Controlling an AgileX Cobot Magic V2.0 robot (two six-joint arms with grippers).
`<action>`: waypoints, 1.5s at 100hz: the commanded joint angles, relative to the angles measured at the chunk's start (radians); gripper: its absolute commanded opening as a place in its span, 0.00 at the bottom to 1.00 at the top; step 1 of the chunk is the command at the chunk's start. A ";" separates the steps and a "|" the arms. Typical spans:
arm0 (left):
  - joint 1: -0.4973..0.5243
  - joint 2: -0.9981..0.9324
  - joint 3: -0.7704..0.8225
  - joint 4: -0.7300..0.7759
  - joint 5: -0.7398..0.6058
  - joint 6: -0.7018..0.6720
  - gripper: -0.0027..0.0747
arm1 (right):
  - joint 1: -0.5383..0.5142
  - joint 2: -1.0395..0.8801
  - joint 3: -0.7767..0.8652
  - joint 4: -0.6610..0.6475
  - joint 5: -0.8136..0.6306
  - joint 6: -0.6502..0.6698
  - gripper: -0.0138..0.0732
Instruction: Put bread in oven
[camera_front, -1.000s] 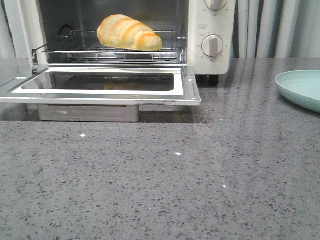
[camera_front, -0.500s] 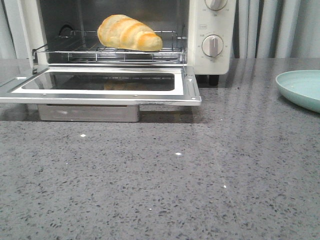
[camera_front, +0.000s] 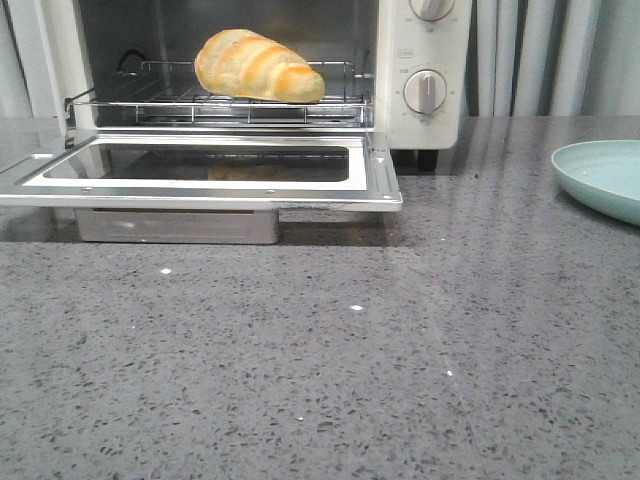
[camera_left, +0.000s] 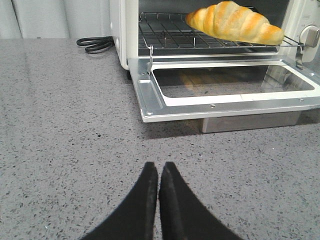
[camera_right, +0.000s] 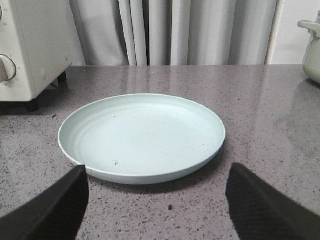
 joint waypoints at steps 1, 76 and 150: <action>0.002 -0.024 -0.028 -0.008 -0.085 -0.009 0.01 | -0.006 -0.005 0.001 0.004 -0.096 -0.003 0.75; 0.002 -0.024 -0.028 -0.008 -0.085 -0.009 0.01 | 0.076 -0.054 0.061 0.004 0.085 0.001 0.75; 0.002 -0.024 -0.028 -0.008 -0.085 -0.009 0.01 | 0.073 -0.054 0.061 0.039 0.182 -0.036 0.75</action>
